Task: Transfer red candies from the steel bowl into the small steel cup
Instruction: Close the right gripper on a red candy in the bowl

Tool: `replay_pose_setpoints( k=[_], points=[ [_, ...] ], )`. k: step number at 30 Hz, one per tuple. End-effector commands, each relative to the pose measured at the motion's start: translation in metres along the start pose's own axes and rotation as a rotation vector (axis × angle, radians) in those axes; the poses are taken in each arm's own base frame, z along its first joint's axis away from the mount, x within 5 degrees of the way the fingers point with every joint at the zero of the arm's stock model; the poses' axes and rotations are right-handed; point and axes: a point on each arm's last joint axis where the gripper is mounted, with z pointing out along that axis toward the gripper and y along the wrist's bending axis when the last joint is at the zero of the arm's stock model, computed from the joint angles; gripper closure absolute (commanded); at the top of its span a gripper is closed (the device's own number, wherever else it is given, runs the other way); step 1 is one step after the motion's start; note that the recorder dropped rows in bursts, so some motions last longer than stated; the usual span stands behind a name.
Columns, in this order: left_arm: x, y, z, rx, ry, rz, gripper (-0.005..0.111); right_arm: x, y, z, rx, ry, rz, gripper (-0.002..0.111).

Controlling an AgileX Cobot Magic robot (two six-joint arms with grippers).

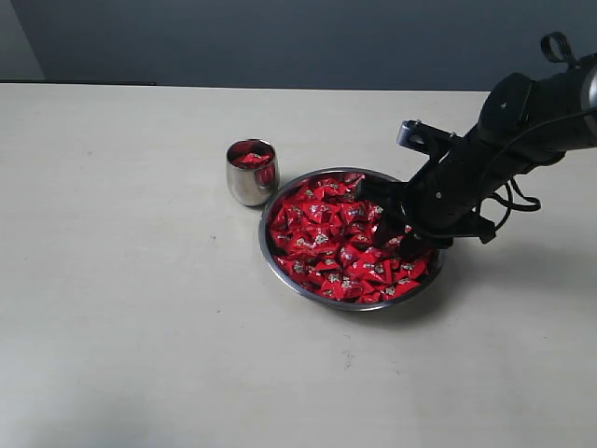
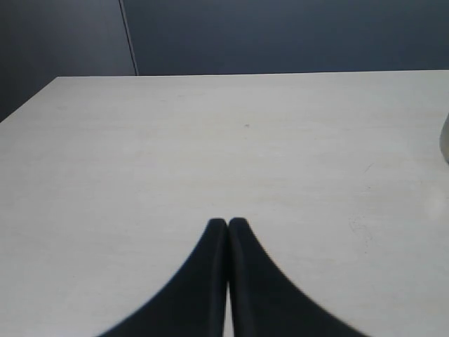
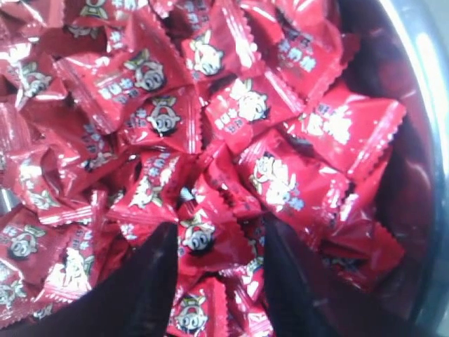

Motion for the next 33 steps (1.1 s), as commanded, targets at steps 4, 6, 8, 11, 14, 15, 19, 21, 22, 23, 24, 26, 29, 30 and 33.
replay_pose_setpoints(
  k=[4,6,8,11,14,15,19,21,22,23,24,26,29,30,33],
  points=[
    [0.0,0.0,0.0,0.006,-0.011,-0.006,0.106,-0.001,0.001,-0.001,-0.004,-0.006,0.0,0.069],
    [0.0,0.0,0.0,0.006,-0.011,-0.006,0.106,-0.001,0.001,-0.001,-0.004,-0.006,0.0,0.069],
    [0.0,0.0,0.0,0.006,-0.011,-0.006,0.106,-0.001,0.002,0.0,-0.006,-0.004,-0.003,0.069],
    [0.0,0.0,0.0,0.006,-0.011,-0.006,0.106,0.002,0.008,0.002,-0.015,0.003,-0.009,0.069],
    [0.0,0.0,0.0,0.006,-0.011,-0.006,0.106,0.003,0.014,0.003,-0.02,-0.02,-0.019,0.069],
    [0.0,0.0,0.0,0.006,-0.011,-0.006,0.106,0.003,0.016,0.004,-0.024,-0.024,-0.02,0.069],
    [0.0,0.0,0.0,0.006,-0.011,-0.006,0.106,0.002,0.017,0.004,-0.037,-0.035,0.002,0.069],
    [0.0,0.0,0.0,0.006,-0.011,-0.006,0.106,0.002,0.017,0.004,-0.036,-0.039,0.001,0.069],
    [0.0,0.0,0.0,0.006,-0.011,-0.006,0.106,0.002,0.017,0.004,-0.036,-0.039,0.001,0.069],
    [0.0,0.0,0.0,0.006,-0.011,-0.006,0.106,0.002,0.016,0.004,-0.033,-0.037,-0.004,0.069],
    [0.0,0.0,0.0,0.006,-0.011,-0.006,0.106,0.002,0.016,0.004,-0.029,-0.035,-0.01,0.069],
    [0.0,0.0,0.0,0.006,-0.011,-0.006,0.106,0.003,0.015,0.004,-0.02,-0.025,-0.025,0.069],
    [0.0,0.0,0.0,0.006,-0.011,-0.006,0.106,0.004,0.014,0.004,-0.009,-0.012,-0.043,0.069],
    [0.0,0.0,0.0,0.006,-0.011,-0.006,0.106,0.004,0.014,0.004,-0.004,-0.012,-0.052,0.069],
    [0.0,0.0,0.0,0.006,-0.011,-0.006,0.106,0.004,0.013,0.004,0.004,-0.012,-0.064,0.069]
  ],
)
